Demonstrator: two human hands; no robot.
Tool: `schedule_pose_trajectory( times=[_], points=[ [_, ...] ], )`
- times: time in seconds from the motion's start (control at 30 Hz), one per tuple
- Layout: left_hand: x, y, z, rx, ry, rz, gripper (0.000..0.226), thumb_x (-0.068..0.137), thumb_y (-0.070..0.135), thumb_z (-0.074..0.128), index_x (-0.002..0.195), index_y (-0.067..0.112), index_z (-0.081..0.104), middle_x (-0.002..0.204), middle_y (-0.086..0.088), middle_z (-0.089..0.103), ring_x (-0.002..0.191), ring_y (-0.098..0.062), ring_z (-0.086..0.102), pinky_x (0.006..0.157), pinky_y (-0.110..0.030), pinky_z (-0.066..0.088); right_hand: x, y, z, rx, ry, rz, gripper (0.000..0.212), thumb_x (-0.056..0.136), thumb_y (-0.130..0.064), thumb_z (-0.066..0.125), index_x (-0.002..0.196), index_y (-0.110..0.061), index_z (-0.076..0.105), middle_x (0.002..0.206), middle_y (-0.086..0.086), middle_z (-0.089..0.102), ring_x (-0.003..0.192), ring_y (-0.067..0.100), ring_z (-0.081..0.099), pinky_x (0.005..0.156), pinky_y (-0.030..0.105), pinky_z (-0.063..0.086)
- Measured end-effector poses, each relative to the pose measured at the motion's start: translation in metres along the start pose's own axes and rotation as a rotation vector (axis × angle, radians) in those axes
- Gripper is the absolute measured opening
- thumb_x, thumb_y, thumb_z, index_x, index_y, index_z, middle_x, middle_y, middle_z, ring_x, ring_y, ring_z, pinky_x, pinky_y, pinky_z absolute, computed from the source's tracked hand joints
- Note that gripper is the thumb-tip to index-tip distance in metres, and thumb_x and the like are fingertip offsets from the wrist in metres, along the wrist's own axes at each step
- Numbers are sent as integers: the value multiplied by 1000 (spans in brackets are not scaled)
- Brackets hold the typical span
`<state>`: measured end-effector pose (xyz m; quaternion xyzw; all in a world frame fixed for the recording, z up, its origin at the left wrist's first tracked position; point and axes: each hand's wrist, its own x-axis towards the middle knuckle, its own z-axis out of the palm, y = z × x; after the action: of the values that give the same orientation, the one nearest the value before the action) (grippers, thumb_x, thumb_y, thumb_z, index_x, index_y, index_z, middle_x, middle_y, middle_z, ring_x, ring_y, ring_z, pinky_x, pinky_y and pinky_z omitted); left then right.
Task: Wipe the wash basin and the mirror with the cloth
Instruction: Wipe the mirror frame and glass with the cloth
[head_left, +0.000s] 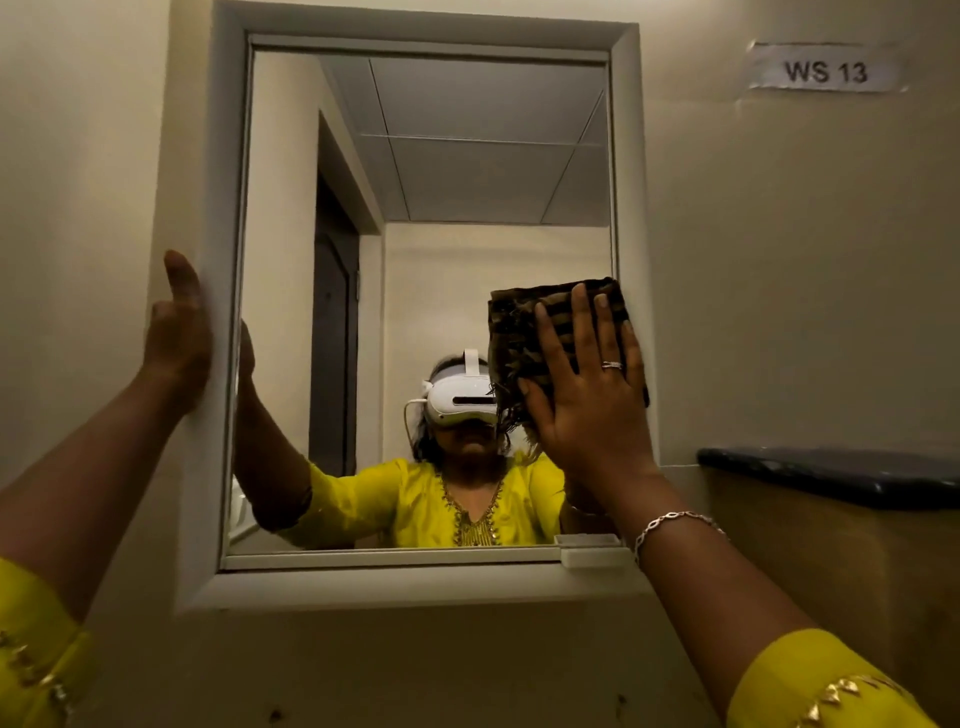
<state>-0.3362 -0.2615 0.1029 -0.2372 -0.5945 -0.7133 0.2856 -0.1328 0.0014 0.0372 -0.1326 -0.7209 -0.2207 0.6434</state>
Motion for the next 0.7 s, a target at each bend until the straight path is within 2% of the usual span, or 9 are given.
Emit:
schedule_pose_trajectory(
  times=[0.3, 0.5, 0.6, 0.7],
  points=[
    [-7, 7, 1, -7, -6, -39, 84, 87, 67, 8, 133, 5, 38, 128, -21, 51, 115, -35, 51, 102, -50, 39, -27, -21, 3, -57, 35, 245, 61, 94, -46, 24, 147, -16, 15, 153, 22, 12, 142, 34, 5, 114, 49, 7],
    [-12, 10, 4, -36, -7, -19, 74, 93, 58, 7, 134, 5, 38, 123, -20, 54, 111, -34, 54, 100, -45, 42, -29, -56, 10, -30, 22, 298, 64, 93, -47, 24, 146, -13, 18, 151, 25, 14, 140, 39, 8, 112, 51, 8],
    [-15, 11, 6, -65, -28, -13, 73, 93, 59, 8, 130, 5, 41, 111, -19, 59, 96, -31, 59, 95, -45, 47, -27, -78, 13, -23, 10, 258, 64, 92, -47, 26, 146, -13, 19, 151, 26, 14, 140, 40, 7, 112, 53, 9],
    [-15, 10, 4, -75, -44, 4, 71, 94, 57, 9, 125, 5, 45, 82, -5, 57, 74, -19, 56, 78, -34, 49, -22, -105, 17, 0, -3, 184, 65, 92, -48, 25, 146, -13, 18, 151, 26, 14, 140, 39, 7, 111, 53, 10]
  ],
)
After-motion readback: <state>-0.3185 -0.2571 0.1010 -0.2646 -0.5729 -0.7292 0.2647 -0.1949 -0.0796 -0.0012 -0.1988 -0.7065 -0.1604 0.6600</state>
